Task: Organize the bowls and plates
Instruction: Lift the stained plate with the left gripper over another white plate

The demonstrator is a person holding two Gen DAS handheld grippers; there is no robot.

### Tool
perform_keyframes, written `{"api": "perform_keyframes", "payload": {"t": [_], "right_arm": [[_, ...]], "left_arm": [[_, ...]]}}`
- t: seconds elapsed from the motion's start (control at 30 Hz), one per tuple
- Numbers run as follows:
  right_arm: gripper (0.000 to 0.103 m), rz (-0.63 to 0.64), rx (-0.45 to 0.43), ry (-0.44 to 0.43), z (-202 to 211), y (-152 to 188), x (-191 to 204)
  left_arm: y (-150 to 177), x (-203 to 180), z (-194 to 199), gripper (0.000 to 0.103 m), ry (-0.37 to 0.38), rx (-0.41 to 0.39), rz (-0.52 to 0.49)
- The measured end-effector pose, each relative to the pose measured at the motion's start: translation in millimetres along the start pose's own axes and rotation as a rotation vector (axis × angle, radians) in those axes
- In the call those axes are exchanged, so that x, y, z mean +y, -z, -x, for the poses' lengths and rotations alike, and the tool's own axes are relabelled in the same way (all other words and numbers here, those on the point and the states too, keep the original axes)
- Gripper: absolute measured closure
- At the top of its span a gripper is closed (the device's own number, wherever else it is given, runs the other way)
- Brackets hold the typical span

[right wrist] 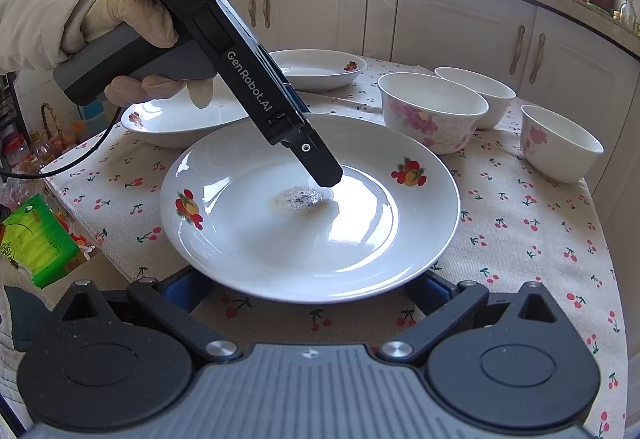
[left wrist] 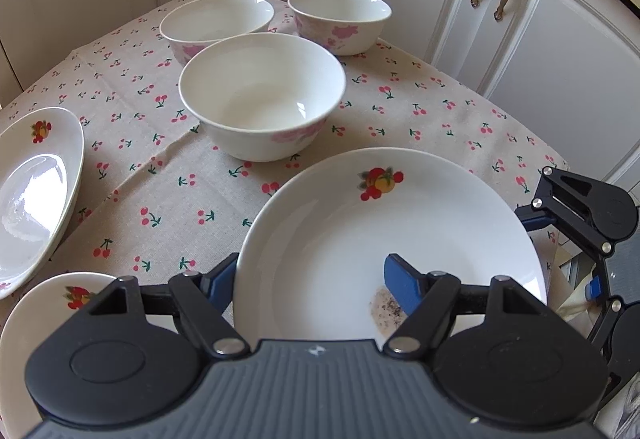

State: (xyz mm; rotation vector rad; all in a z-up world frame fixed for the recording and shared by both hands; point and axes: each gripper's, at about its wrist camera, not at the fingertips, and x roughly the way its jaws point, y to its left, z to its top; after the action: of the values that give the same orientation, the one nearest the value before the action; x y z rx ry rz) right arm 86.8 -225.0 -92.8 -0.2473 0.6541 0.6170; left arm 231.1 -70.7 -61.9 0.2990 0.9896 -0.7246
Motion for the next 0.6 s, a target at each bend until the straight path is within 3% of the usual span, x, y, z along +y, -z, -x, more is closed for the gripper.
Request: {"api": "perform_keyframes", "payload": {"t": [0.6], "right_arm": [[0.0, 0.005, 0.014, -0.004, 1.8, -7.5, -5.5]], "left_arm": [[-3.0, 12.5, 11.8, 0.028, 0.089, 0.001, 0.055]]}}
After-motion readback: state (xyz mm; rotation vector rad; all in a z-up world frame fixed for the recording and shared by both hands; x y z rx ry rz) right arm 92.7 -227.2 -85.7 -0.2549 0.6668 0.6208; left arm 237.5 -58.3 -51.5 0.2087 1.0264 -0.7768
